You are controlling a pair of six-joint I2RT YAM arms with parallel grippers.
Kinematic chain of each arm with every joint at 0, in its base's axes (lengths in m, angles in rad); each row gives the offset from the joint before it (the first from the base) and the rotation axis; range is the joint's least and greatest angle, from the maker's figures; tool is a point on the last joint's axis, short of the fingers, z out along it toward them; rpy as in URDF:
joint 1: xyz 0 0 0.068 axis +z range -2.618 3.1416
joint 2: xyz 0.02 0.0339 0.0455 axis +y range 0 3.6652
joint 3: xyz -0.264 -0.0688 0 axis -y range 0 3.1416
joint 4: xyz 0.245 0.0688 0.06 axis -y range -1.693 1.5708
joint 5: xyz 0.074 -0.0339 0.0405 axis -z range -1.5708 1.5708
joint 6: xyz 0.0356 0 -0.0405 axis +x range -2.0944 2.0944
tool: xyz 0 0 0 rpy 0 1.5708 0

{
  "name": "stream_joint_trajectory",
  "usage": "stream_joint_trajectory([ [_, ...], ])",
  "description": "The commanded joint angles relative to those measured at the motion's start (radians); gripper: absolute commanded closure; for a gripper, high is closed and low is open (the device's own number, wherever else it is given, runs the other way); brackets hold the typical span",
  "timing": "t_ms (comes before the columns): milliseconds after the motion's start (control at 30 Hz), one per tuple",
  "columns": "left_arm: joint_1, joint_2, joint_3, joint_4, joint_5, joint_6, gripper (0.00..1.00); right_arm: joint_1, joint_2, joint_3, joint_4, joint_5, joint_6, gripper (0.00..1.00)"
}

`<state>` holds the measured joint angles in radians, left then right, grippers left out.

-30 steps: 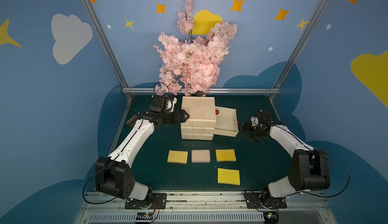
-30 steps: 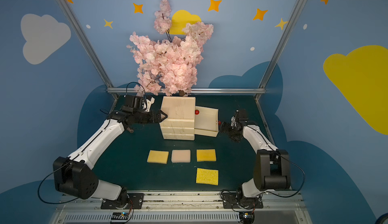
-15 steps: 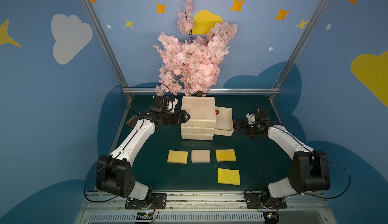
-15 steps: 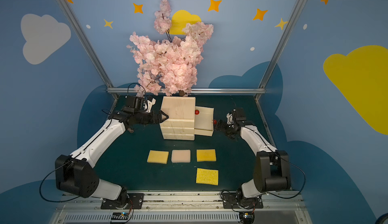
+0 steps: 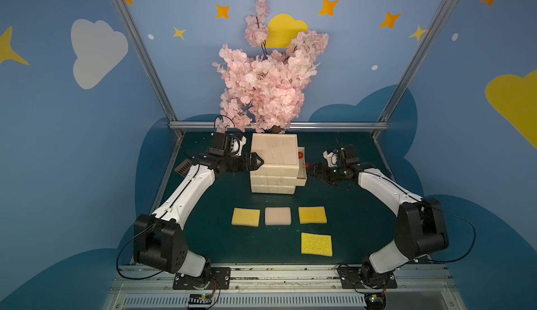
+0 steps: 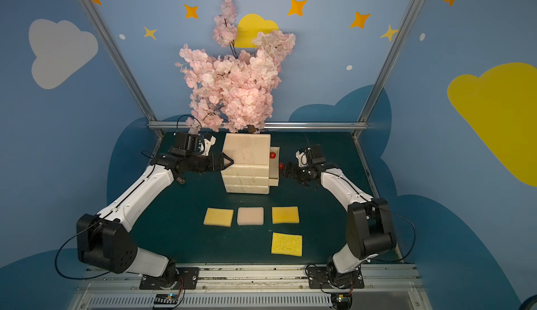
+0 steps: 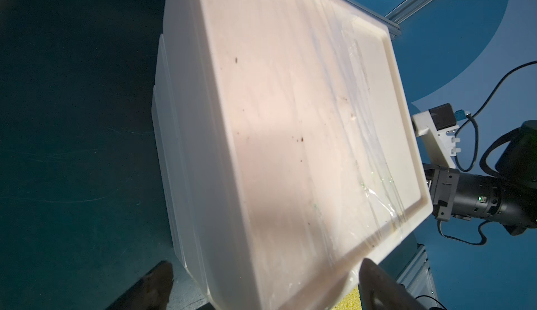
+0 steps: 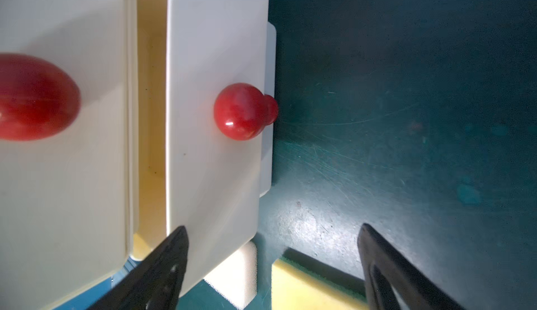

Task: Take the sponge out of the drawer
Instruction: Close the drawer of the storage box.

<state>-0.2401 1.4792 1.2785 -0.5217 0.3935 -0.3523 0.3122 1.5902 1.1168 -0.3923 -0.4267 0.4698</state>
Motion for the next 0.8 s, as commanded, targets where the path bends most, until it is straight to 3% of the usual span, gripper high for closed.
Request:
stream_joint_trajectory([
  [0,0.004,-0.004,-0.008,0.008,0.022,-0.004,0.01,0.030,0.024,0.042,0.013,-0.025,-0.013,0.10],
  [567,0.005,-0.005,-0.013,0.014,0.031,-0.005,0.01,0.107,0.102,0.087,0.073,-0.073,0.002,0.10],
  [767,0.004,-0.005,-0.013,0.014,0.030,-0.004,0.01,0.104,0.082,0.085,0.035,-0.021,-0.021,0.10],
])
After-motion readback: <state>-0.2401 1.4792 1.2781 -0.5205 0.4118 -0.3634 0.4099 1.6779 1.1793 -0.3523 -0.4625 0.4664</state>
